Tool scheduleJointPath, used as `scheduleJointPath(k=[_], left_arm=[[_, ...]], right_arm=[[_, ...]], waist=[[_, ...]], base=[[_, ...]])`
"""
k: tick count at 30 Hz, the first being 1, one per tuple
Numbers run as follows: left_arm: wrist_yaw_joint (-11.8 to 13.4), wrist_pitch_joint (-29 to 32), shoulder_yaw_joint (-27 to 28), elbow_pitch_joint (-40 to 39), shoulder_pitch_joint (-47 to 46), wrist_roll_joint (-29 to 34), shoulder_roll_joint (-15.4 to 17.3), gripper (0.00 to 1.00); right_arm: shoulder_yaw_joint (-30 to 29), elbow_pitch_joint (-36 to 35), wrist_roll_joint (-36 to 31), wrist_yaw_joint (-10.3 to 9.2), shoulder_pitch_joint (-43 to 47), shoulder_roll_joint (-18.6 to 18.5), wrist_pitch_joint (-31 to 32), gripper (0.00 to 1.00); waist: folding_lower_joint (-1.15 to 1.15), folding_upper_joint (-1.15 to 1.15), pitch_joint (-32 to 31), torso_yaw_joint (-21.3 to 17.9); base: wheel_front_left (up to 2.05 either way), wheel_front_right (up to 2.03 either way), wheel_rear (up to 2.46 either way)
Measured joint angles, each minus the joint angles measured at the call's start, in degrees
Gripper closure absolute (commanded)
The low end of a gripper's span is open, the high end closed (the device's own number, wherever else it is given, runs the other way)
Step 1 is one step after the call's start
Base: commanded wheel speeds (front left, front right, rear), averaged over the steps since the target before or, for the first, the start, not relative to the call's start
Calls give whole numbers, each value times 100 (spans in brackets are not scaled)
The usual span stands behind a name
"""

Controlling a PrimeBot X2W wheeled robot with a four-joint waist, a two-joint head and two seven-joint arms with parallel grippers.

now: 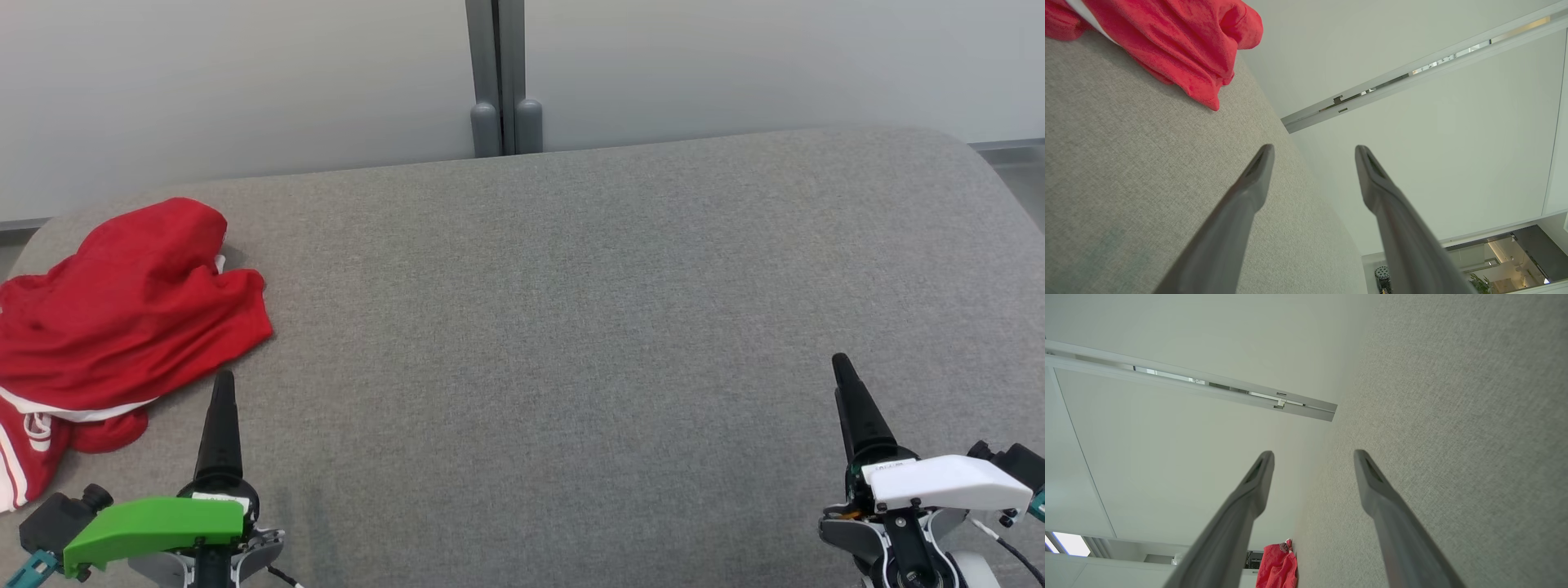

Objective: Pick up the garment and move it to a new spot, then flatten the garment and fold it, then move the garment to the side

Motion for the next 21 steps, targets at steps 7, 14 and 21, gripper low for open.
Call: scheduleJointPath(k=[7, 14, 21], left_arm=[[101, -162, -27, -138, 20, 808, 1, 0], [107, -290, -91, -241, 52, 1599, 4, 0], [201, -423, -219, -314, 98, 2383, 7, 0]], right_arm=[[85, -129, -627, 0, 5, -9, -146, 0], [203, -249, -1385, 0, 15, -37, -289, 0], [332, -318, -2113, 0, 68, -81, -415, 0]], waist=[[0, 0, 5, 5], [0, 0, 5, 23], [0, 0, -2, 50]], base=[[0, 0, 0], [0, 0, 0], [0, 0, 0]])
